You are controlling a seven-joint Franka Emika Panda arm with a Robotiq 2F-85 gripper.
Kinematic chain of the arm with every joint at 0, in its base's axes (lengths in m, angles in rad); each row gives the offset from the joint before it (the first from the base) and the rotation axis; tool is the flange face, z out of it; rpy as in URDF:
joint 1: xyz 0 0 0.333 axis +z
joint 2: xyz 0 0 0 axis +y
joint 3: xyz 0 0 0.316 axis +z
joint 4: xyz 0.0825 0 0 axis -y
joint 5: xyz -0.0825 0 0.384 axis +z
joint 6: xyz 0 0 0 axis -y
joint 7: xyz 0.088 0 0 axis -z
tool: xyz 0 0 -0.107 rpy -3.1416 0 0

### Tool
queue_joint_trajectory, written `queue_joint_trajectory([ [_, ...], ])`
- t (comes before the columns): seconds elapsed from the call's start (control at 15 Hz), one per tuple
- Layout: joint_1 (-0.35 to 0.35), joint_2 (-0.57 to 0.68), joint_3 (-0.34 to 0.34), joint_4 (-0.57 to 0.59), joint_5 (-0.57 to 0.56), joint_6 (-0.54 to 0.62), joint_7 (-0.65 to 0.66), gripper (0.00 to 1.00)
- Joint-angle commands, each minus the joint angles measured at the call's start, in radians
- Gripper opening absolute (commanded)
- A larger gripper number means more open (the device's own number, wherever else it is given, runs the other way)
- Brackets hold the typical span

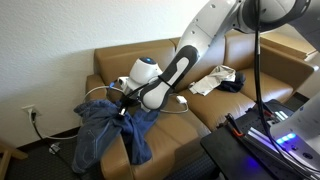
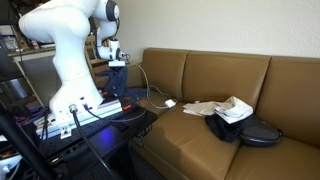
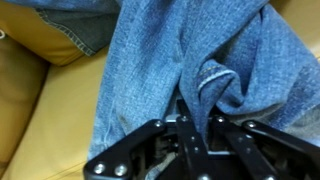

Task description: Shift the white cloth on the seat to the right, overlapping it with the black one, and then also incorporate the denim and jacket, overlapping them too

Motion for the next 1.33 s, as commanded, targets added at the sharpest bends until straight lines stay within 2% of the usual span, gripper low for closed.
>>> queue_joint_trajectory([
  [0.0,-0.059,-0.122,-0.074,-0.119,0.035,0.127,0.075,0.04],
  [0.53,-0.147,-0.359,-0.179,-0.384,0.184,0.517,0.218,0.04],
  [0.6,-0.132,-0.249,-0.153,-0.248,0.146,0.434,0.186,0.04],
  [0.67,-0.142,-0.27,-0.159,-0.27,0.149,0.43,0.187,0.14],
  [0.8,-0.144,-0.267,-0.158,-0.267,0.147,0.414,0.187,0.14],
  [0.87,-0.138,-0.258,-0.156,-0.262,0.147,0.415,0.187,0.04],
  [0.93,-0.113,-0.252,-0.211,-0.245,0.181,0.416,0.19,0.04],
  [1.0,-0.123,-0.262,-0.24,-0.231,0.233,0.415,0.222,0.04],
  [1.07,-0.168,-0.285,-0.249,-0.234,0.227,0.415,0.214,0.04],
  [1.27,-0.209,-0.344,-0.312,-0.243,0.282,0.417,0.234,0.04],
])
